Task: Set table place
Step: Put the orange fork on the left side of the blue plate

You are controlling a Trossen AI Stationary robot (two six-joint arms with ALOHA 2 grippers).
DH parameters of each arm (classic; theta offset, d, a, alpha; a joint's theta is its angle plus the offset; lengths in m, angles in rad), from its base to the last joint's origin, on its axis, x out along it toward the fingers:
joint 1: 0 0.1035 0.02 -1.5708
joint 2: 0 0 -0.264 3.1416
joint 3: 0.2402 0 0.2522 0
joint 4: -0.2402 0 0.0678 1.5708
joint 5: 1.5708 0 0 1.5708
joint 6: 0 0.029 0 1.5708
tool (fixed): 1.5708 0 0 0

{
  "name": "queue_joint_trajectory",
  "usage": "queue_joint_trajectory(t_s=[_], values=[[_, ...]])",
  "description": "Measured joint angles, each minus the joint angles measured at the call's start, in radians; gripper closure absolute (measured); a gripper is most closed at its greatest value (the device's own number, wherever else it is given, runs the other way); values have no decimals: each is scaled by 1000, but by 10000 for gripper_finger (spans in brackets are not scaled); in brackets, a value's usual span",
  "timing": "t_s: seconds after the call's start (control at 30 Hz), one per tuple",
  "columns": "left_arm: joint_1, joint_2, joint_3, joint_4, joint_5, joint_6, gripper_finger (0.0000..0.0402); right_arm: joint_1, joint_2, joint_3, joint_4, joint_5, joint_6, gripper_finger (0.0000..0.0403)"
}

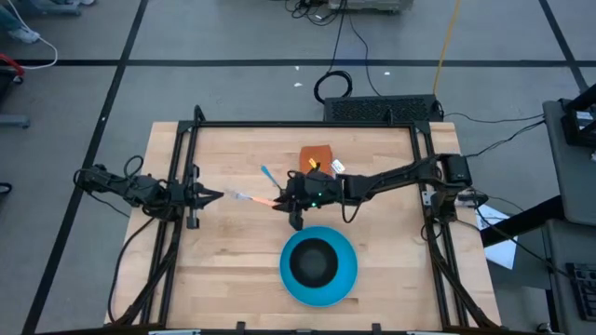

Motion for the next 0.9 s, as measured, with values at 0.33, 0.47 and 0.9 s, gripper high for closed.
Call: queue_joint_trajectory(t_s=[0.33,0.47,0.9], values=[[0,0,0,0,-5,0,385,62,27,-1,64,82,156,337],[0,0,0,1,-6,9,385,65,27,-1,74,83,179,337],[0,0,0,16,-7,13,385,36,50,-1,-22,11,-88,337]])
